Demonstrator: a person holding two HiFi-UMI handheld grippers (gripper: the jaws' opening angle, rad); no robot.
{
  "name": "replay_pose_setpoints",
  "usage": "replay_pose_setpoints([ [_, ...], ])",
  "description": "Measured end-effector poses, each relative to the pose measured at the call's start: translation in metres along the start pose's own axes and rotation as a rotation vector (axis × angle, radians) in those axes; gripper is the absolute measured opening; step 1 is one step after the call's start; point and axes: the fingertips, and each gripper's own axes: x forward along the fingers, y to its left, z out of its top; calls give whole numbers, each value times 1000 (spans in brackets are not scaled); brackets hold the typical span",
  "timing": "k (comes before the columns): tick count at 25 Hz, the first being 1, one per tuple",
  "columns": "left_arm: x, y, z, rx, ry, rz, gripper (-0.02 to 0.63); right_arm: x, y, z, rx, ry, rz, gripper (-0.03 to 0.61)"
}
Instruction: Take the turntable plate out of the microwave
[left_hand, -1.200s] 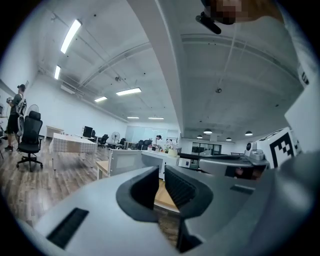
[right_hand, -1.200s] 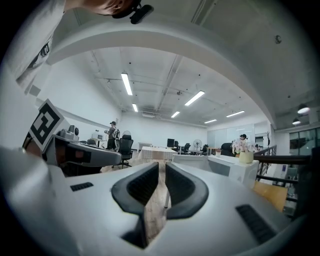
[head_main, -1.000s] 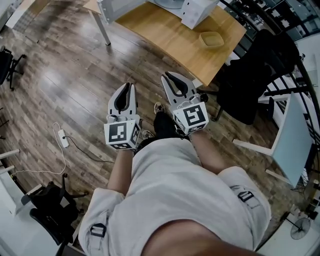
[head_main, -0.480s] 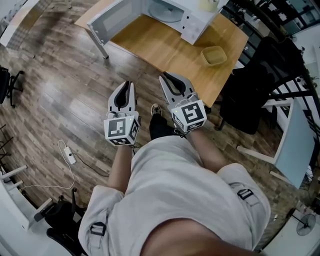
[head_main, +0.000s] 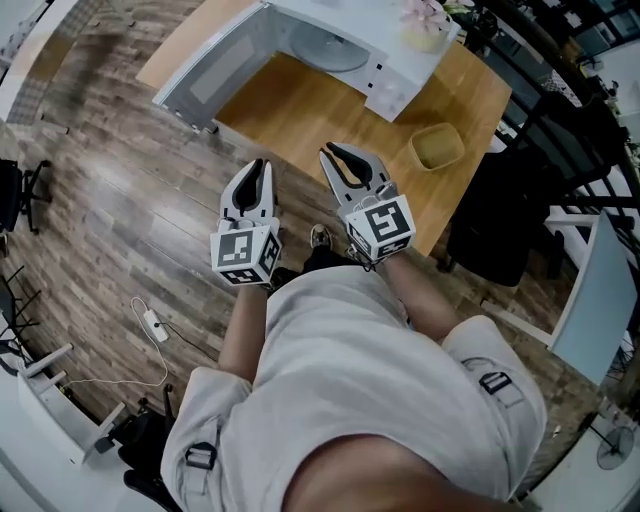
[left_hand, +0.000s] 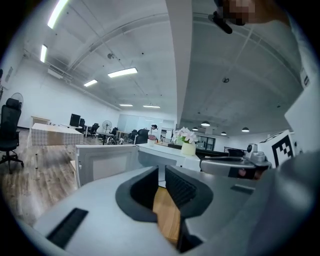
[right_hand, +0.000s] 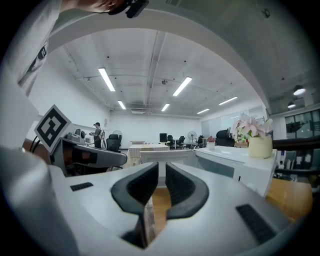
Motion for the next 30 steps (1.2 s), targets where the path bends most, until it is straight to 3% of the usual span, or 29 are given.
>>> replay_pose_setpoints([
  [11,82,23,0,16,104,-88,57,57,-55,-14,93,25,-91,52],
  [24,204,60,-3,35,250,-374,60,127,-109,-40,176,106,-351,52],
  [30,242,78,-16,-72,304,-473,60,151,-119,-58,199,171,-446,54],
])
